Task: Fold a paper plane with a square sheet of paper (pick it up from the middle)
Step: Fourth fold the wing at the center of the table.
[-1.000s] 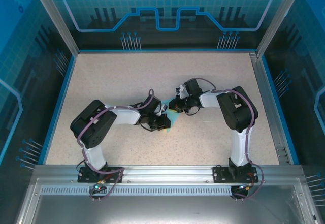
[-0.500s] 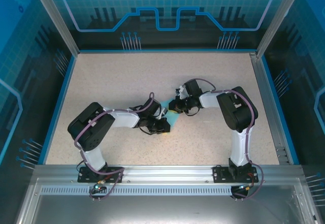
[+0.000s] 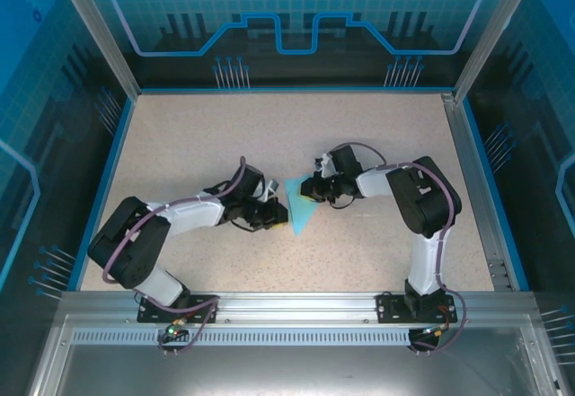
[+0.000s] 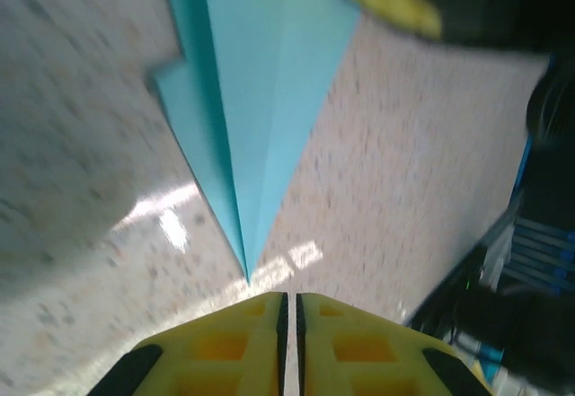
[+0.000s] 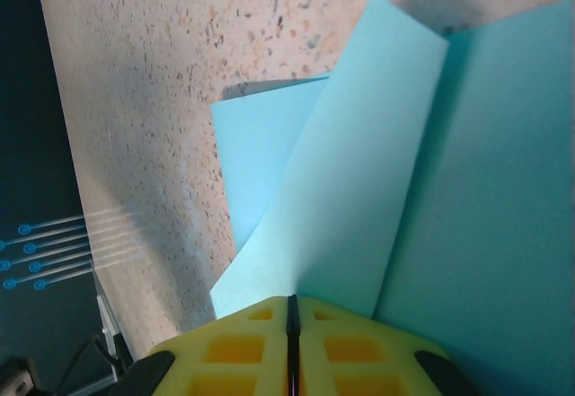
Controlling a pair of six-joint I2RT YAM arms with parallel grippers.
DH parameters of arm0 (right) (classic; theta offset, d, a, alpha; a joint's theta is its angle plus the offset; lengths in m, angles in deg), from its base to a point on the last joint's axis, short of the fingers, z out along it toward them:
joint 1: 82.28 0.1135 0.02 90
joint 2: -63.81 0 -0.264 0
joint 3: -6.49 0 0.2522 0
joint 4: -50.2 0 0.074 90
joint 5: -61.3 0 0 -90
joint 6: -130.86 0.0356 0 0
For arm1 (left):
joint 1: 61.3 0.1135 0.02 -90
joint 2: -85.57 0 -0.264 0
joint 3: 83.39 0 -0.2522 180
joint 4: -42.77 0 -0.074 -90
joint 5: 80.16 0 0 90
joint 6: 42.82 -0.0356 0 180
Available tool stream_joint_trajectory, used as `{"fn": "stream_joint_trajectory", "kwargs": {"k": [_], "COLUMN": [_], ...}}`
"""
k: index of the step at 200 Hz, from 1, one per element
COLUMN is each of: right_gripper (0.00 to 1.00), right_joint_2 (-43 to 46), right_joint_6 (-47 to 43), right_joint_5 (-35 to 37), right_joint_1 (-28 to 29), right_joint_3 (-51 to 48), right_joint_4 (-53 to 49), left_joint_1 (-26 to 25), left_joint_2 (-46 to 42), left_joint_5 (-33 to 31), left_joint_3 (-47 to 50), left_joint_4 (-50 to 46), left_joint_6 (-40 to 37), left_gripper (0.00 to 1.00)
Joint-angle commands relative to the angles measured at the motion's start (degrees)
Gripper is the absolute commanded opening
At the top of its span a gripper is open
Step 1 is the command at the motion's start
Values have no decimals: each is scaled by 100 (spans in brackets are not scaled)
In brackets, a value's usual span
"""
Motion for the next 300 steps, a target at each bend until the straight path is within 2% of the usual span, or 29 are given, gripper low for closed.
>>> {"fn": "stream_joint_trajectory", "kwargs": {"k": [1, 41, 88, 118, 152, 194, 223, 261, 300], "right_gripper": [10, 11, 12, 12, 12, 12, 11, 11, 15], "right_joint_2": [18, 342, 523, 694, 906, 660, 377, 113, 579], "right_joint_6": [506, 887, 768, 516, 258, -104, -210, -101, -276], "right_joint_5": [716, 1196, 1028, 963, 858, 636, 1036, 964, 776], "right_joint_1": [126, 358, 339, 331, 330, 328, 306, 152, 42], "right_joint_3": [-540, -799, -660, -444, -248, 35, 254, 77, 87], "right_joint_4": [-176, -88, -199, -570, -799, -1013, -1521, -1217, -1417], "left_joint_1": [28, -71, -187, -247, -312, -380, -400, -428, -439], "left_joint_2": [297, 955, 1567, 1870, 1903, 1903, 1903, 1903, 1853], "left_joint_5": [-199, -26, -160, -389, -612, -696, -713, -713, -688], "left_joint_3": [-415, -942, -1248, -1373, -1264, -1179, -1205, -1274, -1267], "left_joint_4": [90, 294, 145, -111, -297, -378, -434, -519, -523], "left_joint_6": [302, 371, 307, 225, 122, 46, 13, -35, -31], "left_gripper": [15, 16, 14, 9, 7, 6, 6, 6, 6]}}
